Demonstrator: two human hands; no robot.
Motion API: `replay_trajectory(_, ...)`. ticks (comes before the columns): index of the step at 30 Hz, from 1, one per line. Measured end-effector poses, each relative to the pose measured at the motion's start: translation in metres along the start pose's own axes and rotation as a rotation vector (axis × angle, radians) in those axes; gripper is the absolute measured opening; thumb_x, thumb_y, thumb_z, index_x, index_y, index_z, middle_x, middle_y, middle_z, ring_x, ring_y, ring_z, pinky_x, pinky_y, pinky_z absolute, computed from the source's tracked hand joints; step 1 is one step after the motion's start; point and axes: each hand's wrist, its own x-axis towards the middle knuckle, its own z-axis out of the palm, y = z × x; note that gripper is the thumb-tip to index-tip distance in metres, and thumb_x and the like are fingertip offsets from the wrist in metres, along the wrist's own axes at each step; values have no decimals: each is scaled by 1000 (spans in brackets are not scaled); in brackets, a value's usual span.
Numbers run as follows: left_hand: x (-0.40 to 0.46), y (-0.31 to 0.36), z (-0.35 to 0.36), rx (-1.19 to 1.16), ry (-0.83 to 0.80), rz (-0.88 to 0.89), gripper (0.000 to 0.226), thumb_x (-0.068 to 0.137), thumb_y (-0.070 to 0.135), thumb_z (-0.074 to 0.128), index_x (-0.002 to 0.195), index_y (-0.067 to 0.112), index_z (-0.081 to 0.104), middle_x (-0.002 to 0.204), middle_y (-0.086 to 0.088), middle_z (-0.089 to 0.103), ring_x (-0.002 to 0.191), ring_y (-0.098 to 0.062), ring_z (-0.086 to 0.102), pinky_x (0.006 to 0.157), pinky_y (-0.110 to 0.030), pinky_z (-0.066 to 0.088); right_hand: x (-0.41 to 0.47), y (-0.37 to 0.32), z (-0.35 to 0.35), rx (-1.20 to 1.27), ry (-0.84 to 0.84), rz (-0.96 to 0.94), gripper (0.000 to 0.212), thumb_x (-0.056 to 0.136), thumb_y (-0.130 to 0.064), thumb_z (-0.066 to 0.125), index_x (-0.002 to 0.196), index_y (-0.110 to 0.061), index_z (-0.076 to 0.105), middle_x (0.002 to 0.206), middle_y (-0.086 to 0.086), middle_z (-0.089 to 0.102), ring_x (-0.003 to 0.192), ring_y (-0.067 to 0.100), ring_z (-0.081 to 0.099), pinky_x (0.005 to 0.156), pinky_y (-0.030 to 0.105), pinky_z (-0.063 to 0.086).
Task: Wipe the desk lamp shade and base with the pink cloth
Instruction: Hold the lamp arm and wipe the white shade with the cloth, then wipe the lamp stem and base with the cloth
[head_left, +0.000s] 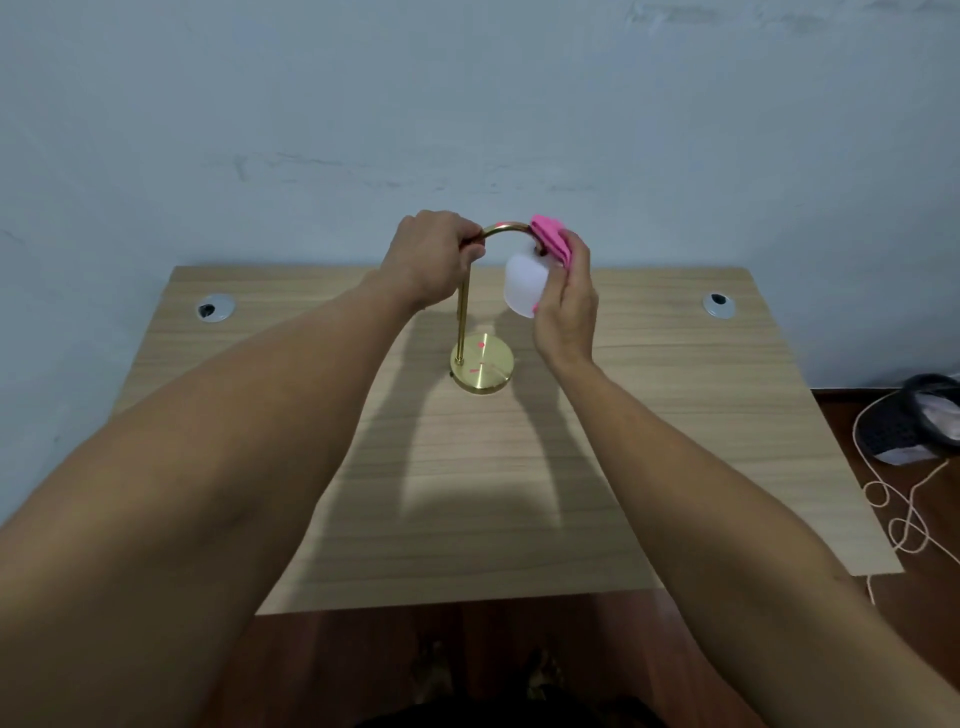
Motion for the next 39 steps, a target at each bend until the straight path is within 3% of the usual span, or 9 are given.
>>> replay_trajectory(4, -1, 4, -7, -41, -26, -43, 20, 97, 28, 59, 97, 17, 77, 75, -2, 67, 85, -32, 66, 82, -38, 51, -2, 1, -9, 17, 67, 214, 38, 103, -24, 35, 139, -28, 48, 123, 1, 65, 106, 27, 63, 81, 43, 57)
replay_trajectory(7, -1, -2, -12, -170, -55, -106, 22, 90, 35, 71, 108, 22, 77, 99, 0, 75, 98, -24, 69, 94, -41, 53, 5, 8, -20, 65, 127, 509, 29, 98, -19, 35, 117, -18, 57, 100, 8, 65, 88, 33, 65, 69, 43, 57)
replay_trajectory(10, -9, -17, -13, -306, -44, -197, 80, 69, 42, 91, 140, 25, 57, 143, 3, 56, 124, -21, 60, 106, -44, 48, 11, 6, -33, 142, 254, 630, 30, 91, -12, 34, 106, -13, 60, 101, 9, 63, 93, 30, 62, 79, 42, 50)
replay_trajectory(13, -23, -42, -9, -419, -29, -313, 109, 59, 33, 98, 151, 23, 39, 150, -6, 48, 132, -26, 53, 108, -46, 48, 18, -12, -37, 185, 294, 521, 25, 91, -16, 37, 101, -17, 60, 107, 6, 67, 102, 33, 64, 94, 49, 55)
replay_trajectory(22, -38, -71, 33, -636, -17, -537, 63, 74, 19, 92, 129, 6, 64, 116, -7, 66, 102, -18, 62, 95, -28, 49, 16, -84, 7, 341, 32, 239, 35, 99, -22, 41, 125, -24, 65, 132, 2, 68, 124, 17, 62, 101, 40, 50)
replay_trajectory(27, -26, -74, 50, -735, 36, -525, 14, 83, 17, 83, 93, 9, 76, 82, -4, 69, 74, -17, 62, 72, -29, 49, 5, -74, 35, -394, -319, -74, 41, 103, -34, 38, 138, -40, 60, 169, -1, 25, 160, 22, 6, 125, 55, 0)
replay_trajectory(31, -24, -76, 55, -699, 53, -508, 13, 87, 18, 79, 92, 6, 79, 75, -5, 67, 69, -17, 62, 63, -23, 45, -6, -59, 28, -736, -324, -417, 41, 103, -27, 42, 141, -29, 57, 165, 6, 31, 156, 31, 17, 123, 59, 18)
replay_trajectory(35, -24, -78, 55, -670, 36, -483, 13, 88, 17, 78, 94, 5, 79, 73, -3, 67, 68, -15, 63, 65, -24, 46, 0, -56, 24, -462, -116, -178, 44, 103, -16, 40, 146, -13, 49, 147, 13, 48, 136, 32, 45, 110, 54, 43)
replay_trajectory(39, -24, -78, 54, -650, 39, -458, 11, 89, 16, 77, 94, 6, 79, 75, -5, 67, 67, -15, 62, 68, -24, 48, -11, -58, 32, -613, -233, -374, 45, 100, -12, 41, 144, -8, 52, 156, 18, 42, 148, 42, 32, 121, 58, 28)
